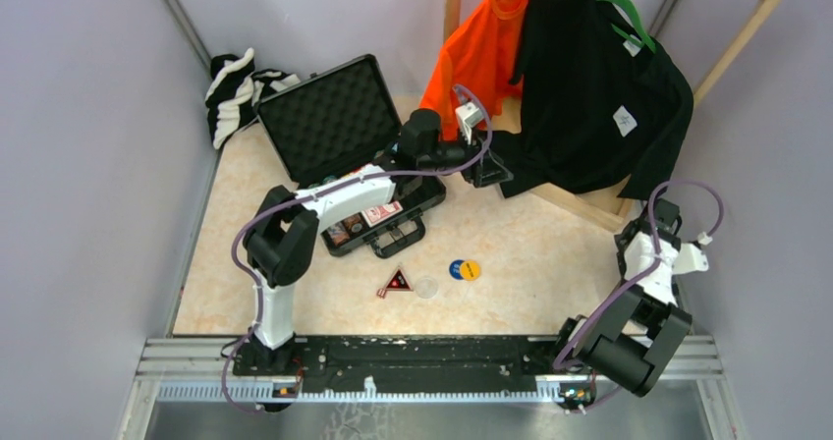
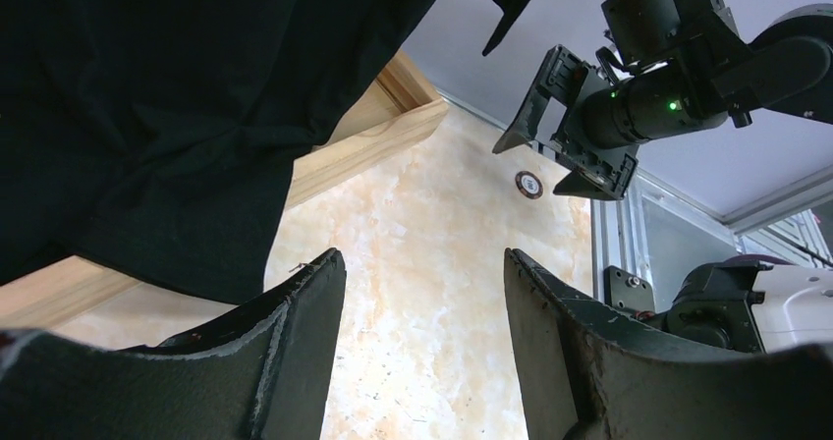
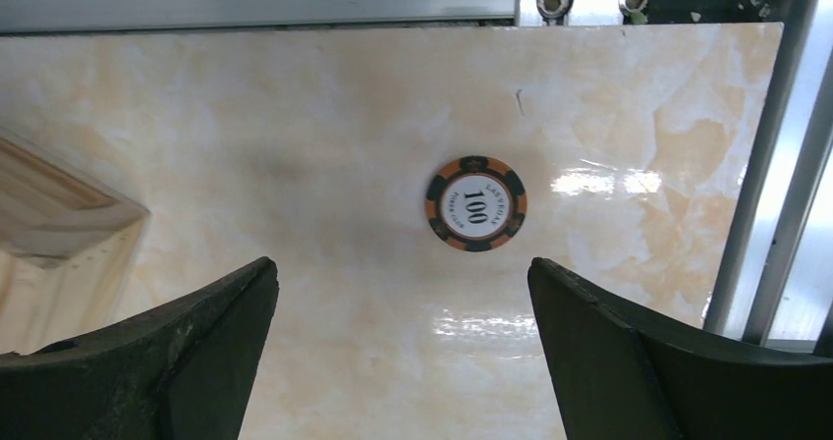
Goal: Pack up texas hold em set
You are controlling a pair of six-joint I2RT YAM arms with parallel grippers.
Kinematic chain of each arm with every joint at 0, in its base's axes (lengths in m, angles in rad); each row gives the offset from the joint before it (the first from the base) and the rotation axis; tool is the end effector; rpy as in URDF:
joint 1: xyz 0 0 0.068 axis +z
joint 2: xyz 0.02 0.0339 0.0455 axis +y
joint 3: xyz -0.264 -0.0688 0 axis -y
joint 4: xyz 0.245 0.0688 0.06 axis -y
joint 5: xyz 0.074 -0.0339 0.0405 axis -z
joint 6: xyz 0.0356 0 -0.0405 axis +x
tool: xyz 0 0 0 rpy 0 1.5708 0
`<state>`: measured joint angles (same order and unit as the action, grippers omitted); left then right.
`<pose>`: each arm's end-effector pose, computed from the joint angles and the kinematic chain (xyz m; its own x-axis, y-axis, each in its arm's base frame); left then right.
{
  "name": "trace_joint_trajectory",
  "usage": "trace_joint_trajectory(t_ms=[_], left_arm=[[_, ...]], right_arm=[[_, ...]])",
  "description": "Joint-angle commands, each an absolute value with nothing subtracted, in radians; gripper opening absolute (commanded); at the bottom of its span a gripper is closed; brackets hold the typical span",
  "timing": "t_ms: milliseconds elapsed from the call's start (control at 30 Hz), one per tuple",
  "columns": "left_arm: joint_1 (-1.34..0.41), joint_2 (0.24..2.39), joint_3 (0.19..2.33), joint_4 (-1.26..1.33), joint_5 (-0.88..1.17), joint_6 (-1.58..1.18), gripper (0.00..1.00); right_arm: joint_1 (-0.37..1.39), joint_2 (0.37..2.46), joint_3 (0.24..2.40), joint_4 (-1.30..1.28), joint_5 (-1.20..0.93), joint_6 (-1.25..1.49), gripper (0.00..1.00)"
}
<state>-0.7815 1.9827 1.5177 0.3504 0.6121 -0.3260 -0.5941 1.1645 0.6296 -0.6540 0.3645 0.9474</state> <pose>0.3221 -0.3484 0.2874 -0.3913 0.0190 -0.9201 0.9040 0.1953 -0.3804 0.1561 -0.1208 0.1832 0.0651 0.8715 -0.4861 0.9939 -0.0132 0.1095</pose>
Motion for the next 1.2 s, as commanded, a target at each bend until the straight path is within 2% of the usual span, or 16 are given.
trace_joint_trajectory(t_ms=[0,533,733,933,1000,1167], left_arm=[[-0.751,2.004,1.531,0.428,0.657,-0.377,0.66],[-0.739,1.951,1.491,0.439,0.651,-0.364,0.66],[-0.739,1.942,1.488,0.446,0.658,-0.368,0.66],[-0.739,1.940,1.491,0.449,0.663,-0.374,0.66],[-0.739,1.938,1.489,0.451,0.664,-0.377,0.66],[-0.739,1.932,1.487,0.450,0.663,-0.373,0.66]], right_arm=[[-0.604,1.201,0.702,-0.662,0.396,0.976,0.99],[-0.619,1.339,0.697,-0.629,0.456,0.936,0.97],[-0.661,1.328,0.646,-0.592,0.471,0.948,0.90],[-0.691,1.313,0.601,-0.563,0.455,0.966,0.87],[-0.693,1.309,0.597,-0.560,0.450,0.964,0.81],[-0.693,1.306,0.595,-0.563,0.436,0.966,0.76]])
